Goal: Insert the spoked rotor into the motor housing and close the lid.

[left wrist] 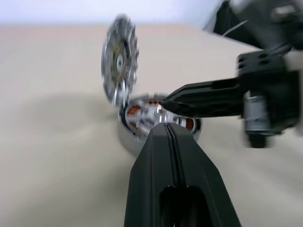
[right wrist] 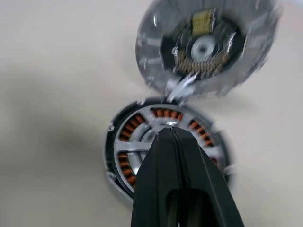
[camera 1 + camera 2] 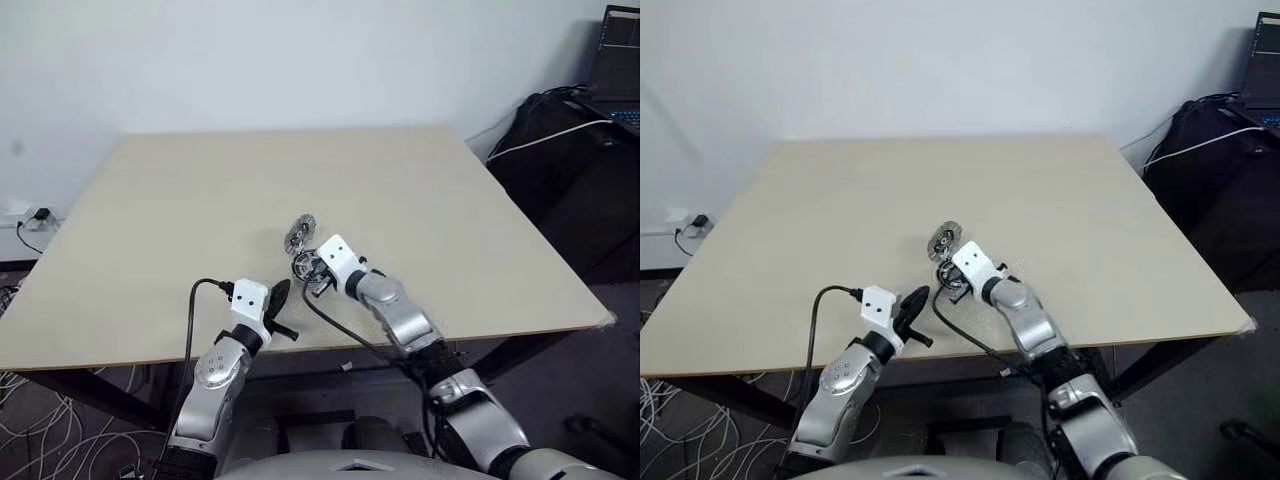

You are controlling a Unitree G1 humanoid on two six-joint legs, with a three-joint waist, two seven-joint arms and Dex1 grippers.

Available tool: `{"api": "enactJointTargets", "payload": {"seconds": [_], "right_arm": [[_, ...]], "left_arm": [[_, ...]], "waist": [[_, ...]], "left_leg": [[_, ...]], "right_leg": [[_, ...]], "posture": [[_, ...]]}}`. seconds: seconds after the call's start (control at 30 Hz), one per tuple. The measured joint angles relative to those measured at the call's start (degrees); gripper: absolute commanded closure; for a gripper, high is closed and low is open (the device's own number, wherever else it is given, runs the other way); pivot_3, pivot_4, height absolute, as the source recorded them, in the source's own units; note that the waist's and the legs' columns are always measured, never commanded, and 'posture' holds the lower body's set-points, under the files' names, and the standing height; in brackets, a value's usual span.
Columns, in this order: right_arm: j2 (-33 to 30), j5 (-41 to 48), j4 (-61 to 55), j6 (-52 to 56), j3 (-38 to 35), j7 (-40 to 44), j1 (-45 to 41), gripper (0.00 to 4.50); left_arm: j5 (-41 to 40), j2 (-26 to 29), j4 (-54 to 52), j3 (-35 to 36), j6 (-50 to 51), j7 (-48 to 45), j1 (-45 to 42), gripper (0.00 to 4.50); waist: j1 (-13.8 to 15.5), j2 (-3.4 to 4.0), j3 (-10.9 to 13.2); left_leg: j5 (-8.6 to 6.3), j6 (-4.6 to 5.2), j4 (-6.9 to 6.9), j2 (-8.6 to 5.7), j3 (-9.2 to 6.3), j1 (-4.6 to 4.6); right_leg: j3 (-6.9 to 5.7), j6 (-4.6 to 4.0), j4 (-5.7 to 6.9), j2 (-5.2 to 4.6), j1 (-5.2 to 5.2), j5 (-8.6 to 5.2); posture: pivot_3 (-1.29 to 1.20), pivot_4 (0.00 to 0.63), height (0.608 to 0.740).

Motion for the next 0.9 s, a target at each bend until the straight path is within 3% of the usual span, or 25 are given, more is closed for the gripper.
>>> {"api": "enactJointTargets", "payload": {"seconds": [0.1, 0.37, 0.9], "right_arm": [[-3.0, -0.6, -2.2, 1.5, 1.7, 3.8, 0.1, 3.92], [-6.3, -2.5, -2.9, 2.7, 5.0, 9.0, 0.0, 1.41], [-6.9, -8.7, 8.3, -3.3, 11.8, 15.9, -9.2, 1.41]], "left_arm": [[3.0, 0.4, 2.0, -0.9, -3.5, 0.7, -0.4, 4.50], [3.5, 0.3, 4.0, -1.1, -5.3, 1.1, -0.3, 4.50], [3.5, 0.1, 4.0, -1.2, -5.2, 1.4, 1.1, 4.50]], "waist": [[0.1, 0.00, 0.0], [0.3, -0.02, 0.0], [0.6, -0.03, 0.0]], "left_leg": [[0.00, -0.01, 0.00, 0.06, -0.01, 0.01], [-0.01, -0.01, 0.00, 0.06, -0.01, -0.02], [0.00, -0.01, 0.01, 0.03, -0.02, -0.03]], "right_leg": [[-0.03, -0.02, 0.04, 0.02, -0.01, -0.01], [-0.03, -0.02, 0.00, -0.02, -0.04, -0.01], [-0.06, -0.03, 0.00, -0.05, -0.03, -0.01]], "posture": [[0.00, 0.000, 0.740], [0.00, 0.000, 0.740], [0.00, 0.000, 0.740]]}}
